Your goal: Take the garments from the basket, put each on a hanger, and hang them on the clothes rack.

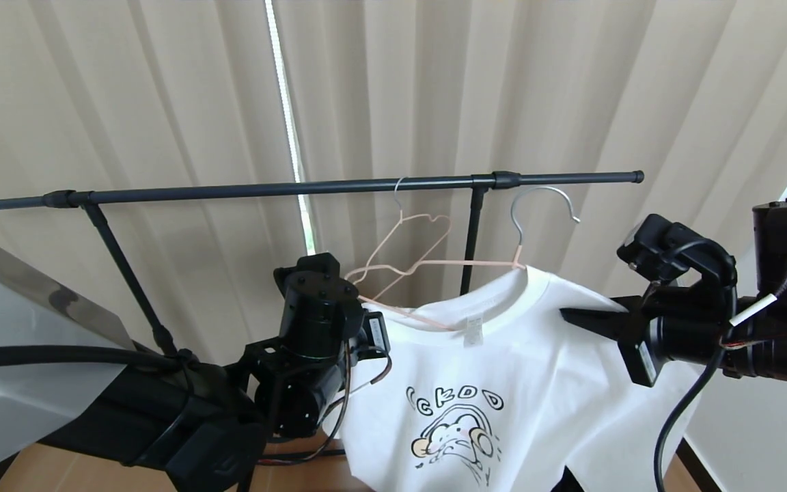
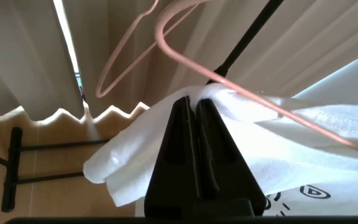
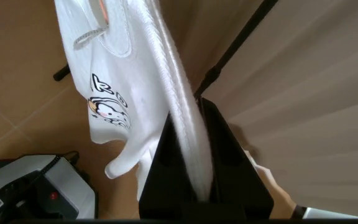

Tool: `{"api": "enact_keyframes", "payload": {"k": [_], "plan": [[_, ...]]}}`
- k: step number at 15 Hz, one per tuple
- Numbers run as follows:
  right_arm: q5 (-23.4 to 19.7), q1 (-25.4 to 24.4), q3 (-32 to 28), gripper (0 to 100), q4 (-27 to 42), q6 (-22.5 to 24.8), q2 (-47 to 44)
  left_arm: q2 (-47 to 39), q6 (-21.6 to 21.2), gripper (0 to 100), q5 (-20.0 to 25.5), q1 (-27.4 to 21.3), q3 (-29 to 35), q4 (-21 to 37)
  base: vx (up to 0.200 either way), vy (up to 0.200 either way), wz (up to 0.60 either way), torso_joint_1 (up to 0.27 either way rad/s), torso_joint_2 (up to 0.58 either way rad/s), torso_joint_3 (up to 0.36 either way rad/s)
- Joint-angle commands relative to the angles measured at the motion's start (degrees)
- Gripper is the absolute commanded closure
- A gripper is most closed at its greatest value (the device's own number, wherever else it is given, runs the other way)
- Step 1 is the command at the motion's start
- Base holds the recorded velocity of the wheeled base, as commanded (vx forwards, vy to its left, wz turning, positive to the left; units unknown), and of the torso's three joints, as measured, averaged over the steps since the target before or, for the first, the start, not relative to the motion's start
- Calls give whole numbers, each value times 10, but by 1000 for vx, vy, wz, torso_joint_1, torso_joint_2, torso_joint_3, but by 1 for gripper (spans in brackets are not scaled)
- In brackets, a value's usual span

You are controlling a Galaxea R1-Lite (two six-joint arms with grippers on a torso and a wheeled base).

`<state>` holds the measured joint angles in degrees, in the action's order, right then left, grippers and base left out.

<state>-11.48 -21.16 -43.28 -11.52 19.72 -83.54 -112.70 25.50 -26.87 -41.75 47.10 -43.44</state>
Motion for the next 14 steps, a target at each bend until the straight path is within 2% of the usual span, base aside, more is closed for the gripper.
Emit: {"api": "enact_keyframes", "payload": {"k": [1,4,10,12,13,14], "plan": [[-17,31,4,100,-2,1,3,-1,0,100,-6,1,0,-1,0,0,0,0,0,0],[-28,42,15,100,-2,5,9,2,0,100,-18,18,0,-1,0,0,0,0,0,0],[-28,61,26,100,-2,50,6,17,-4,100,-17,43,5,-1,0,0,0,0,0,0],[-28,67,30,100,-2,74,1,21,-18,100,-16,41,7,-1,0,0,0,0,0,0],[-28,67,30,100,-1,74,0,21,-21,100,-16,40,11,-1,0,0,0,0,0,0],[-27,67,28,100,-3,73,-7,22,-42,100,-16,37,20,0,0,0,0,0,0,0]]}}
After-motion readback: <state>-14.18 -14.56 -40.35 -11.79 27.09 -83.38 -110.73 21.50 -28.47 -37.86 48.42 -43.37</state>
